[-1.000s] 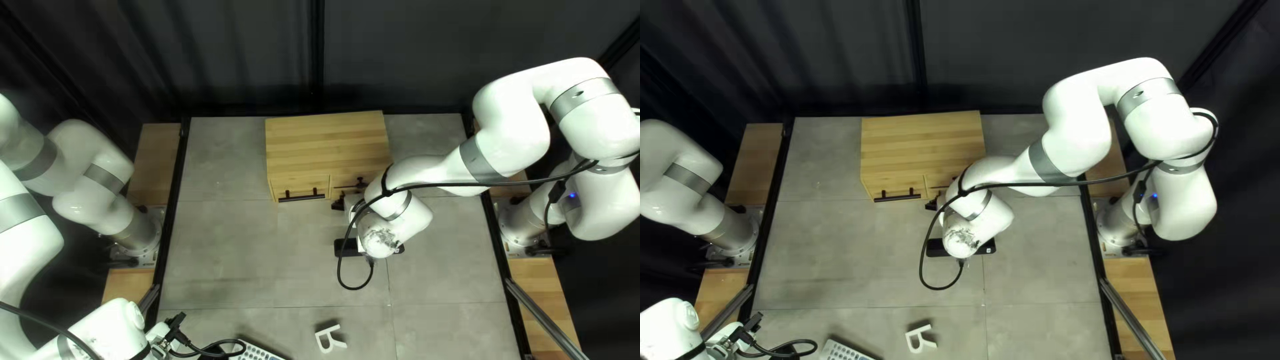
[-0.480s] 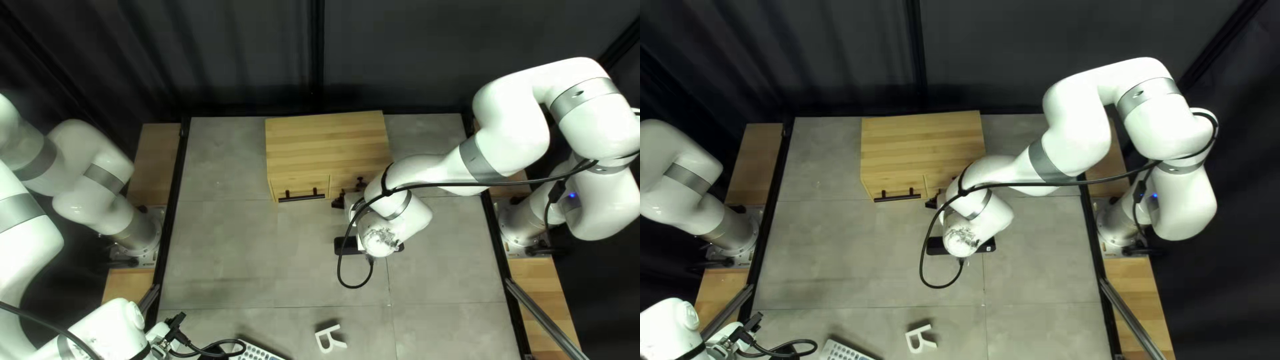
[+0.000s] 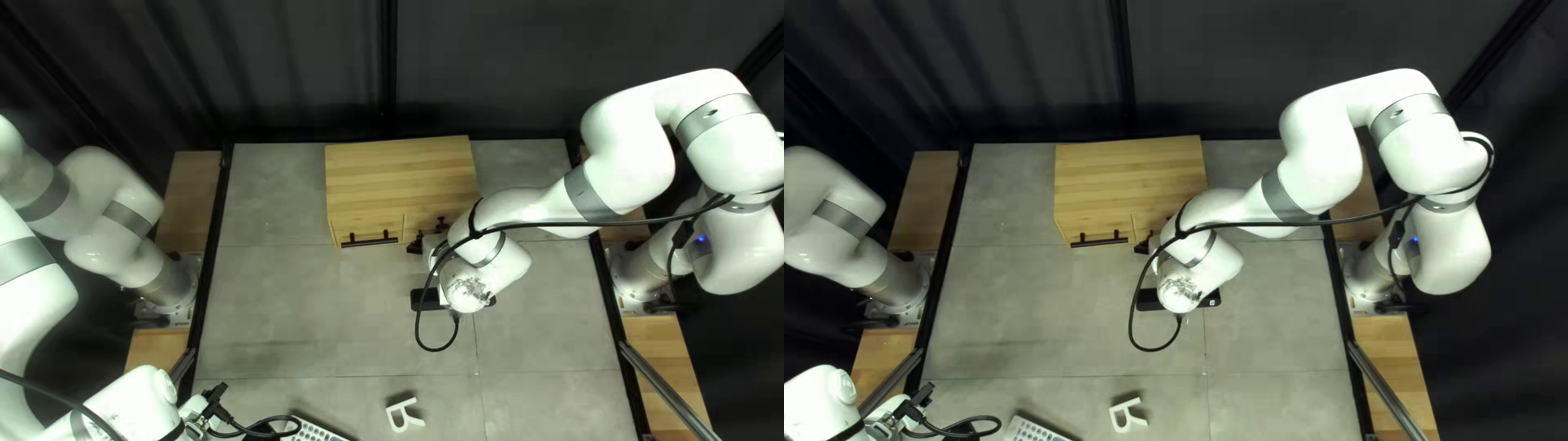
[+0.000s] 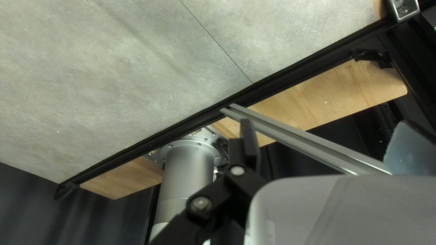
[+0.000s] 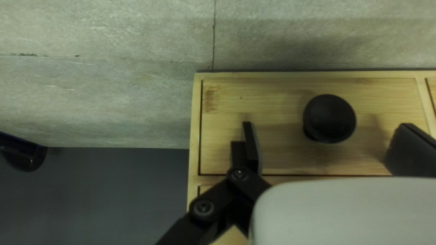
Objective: Open drawers and place objects into drawer and close
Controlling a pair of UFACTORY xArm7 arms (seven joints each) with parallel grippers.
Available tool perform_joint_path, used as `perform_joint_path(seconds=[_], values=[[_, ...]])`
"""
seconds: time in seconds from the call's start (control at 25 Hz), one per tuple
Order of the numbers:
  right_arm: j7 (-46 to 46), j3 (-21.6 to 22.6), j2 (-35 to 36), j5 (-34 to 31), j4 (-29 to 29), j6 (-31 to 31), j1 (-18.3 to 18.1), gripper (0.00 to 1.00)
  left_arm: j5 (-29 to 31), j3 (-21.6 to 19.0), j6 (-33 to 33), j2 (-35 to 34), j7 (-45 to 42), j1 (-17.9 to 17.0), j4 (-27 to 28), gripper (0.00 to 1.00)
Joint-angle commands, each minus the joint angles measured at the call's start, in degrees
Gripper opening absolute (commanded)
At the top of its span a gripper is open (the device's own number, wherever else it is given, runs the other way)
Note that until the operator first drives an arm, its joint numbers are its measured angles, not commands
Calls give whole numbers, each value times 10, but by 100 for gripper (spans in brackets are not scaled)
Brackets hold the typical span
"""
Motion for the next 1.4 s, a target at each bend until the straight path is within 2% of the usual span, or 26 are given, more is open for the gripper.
perform_joint_path(seconds=[0.04,0.44,0.84,1.12,1.28,1.4], values=[[0,-1,-2,-1,-2,0,0,100,0,0,0,0,0,0,0,100],[-9,11,-24,12,-8,9,8,100,0,0,0,0,0,0,0,100],[-57,55,-55,133,35,85,38,100,0,0,0,0,0,0,0,100],[-72,74,-62,218,95,145,49,100,0,0,0,0,0,0,0,100],[-64,82,-76,239,109,172,57,100,0,0,0,0,0,0,0,100],[-61,92,-79,219,104,183,73,100,0,0,0,0,0,0,0,100]])
